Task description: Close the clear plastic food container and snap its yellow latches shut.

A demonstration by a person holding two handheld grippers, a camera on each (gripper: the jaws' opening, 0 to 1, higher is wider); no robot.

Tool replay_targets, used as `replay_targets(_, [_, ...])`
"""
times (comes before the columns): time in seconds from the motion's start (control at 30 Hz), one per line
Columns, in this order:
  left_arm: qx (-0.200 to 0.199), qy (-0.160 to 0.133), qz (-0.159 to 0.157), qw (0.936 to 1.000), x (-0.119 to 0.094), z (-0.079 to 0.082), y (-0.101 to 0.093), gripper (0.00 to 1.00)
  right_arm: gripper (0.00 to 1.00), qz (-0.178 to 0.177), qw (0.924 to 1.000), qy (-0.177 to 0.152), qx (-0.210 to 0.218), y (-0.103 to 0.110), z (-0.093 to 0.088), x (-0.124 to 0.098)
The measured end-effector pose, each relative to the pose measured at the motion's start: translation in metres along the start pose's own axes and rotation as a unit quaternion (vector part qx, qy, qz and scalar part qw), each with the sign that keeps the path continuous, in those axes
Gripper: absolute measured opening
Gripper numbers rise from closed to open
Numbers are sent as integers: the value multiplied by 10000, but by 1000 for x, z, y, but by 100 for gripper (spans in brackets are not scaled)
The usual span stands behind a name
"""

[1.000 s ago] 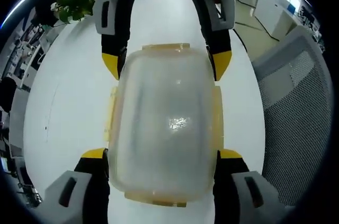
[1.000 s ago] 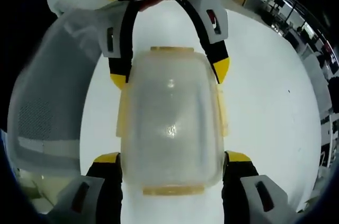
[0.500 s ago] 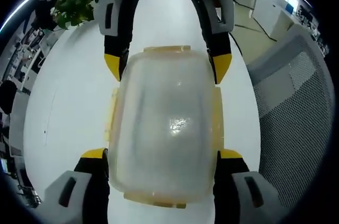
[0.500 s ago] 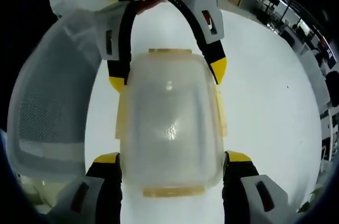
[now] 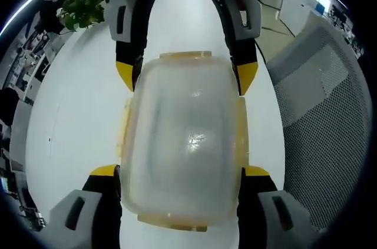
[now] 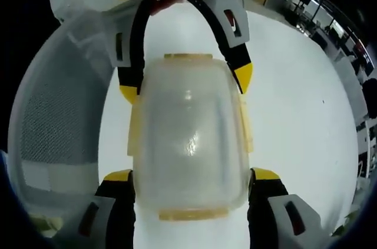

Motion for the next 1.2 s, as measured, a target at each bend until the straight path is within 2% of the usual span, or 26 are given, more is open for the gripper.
replay_targets(1.2, [-158, -170, 1, 9997, -23, -55, 9, 81, 81, 40, 10000, 29, -46, -7, 55, 26])
Point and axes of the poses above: the point that each gripper's makers call its tool centre point, and the gripper's own axes: x roughly forward along the fingers, y roughly to its left, z roughly out of its top, the point moved 9 cm from there along -x, roughly backward along the fingers, and after that the axes turned 10 degrees about -x, right-handed, at the moved point
